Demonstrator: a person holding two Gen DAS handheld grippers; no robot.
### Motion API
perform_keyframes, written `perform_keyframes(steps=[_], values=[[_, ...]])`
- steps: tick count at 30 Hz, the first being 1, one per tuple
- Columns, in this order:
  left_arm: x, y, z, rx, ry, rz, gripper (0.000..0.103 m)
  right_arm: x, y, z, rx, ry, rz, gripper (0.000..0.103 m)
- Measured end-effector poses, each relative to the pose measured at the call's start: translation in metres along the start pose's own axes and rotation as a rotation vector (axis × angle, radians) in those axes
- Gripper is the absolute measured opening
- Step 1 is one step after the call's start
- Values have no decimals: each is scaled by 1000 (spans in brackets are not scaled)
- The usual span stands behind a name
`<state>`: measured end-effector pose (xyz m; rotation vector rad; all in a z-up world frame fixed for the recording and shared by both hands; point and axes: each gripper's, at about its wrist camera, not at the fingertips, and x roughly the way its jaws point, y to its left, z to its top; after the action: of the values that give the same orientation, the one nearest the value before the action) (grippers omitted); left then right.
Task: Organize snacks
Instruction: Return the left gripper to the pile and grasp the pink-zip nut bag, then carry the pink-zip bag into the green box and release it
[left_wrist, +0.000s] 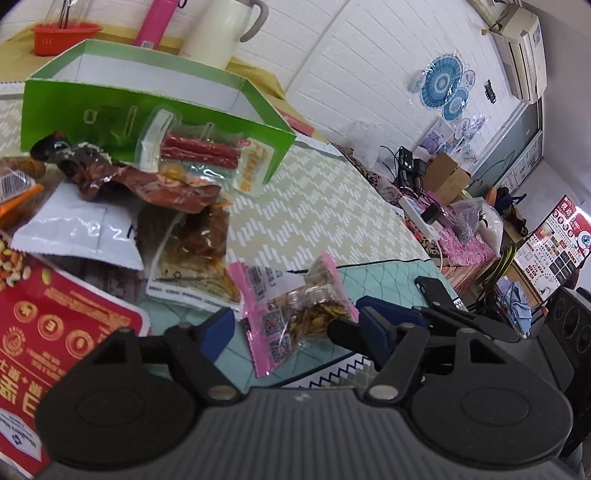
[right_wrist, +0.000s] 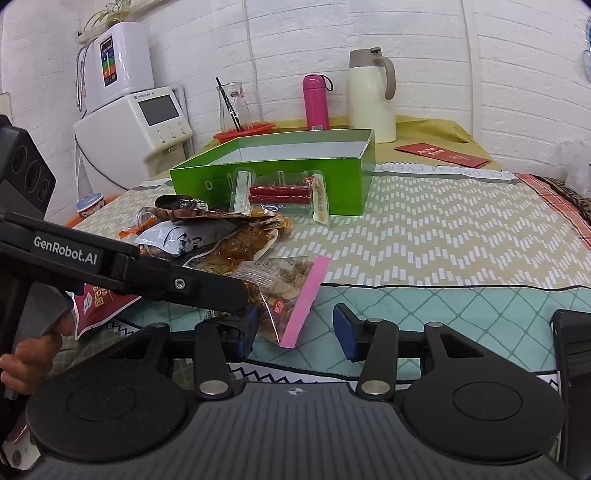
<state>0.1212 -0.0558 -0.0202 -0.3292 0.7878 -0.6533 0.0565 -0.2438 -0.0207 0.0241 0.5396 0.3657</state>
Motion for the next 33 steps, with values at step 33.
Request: perform_keyframes(steps=[33], values=[[0, -30, 26, 100, -39, -50, 43, -15, 0, 13, -59, -63, -1, 46]])
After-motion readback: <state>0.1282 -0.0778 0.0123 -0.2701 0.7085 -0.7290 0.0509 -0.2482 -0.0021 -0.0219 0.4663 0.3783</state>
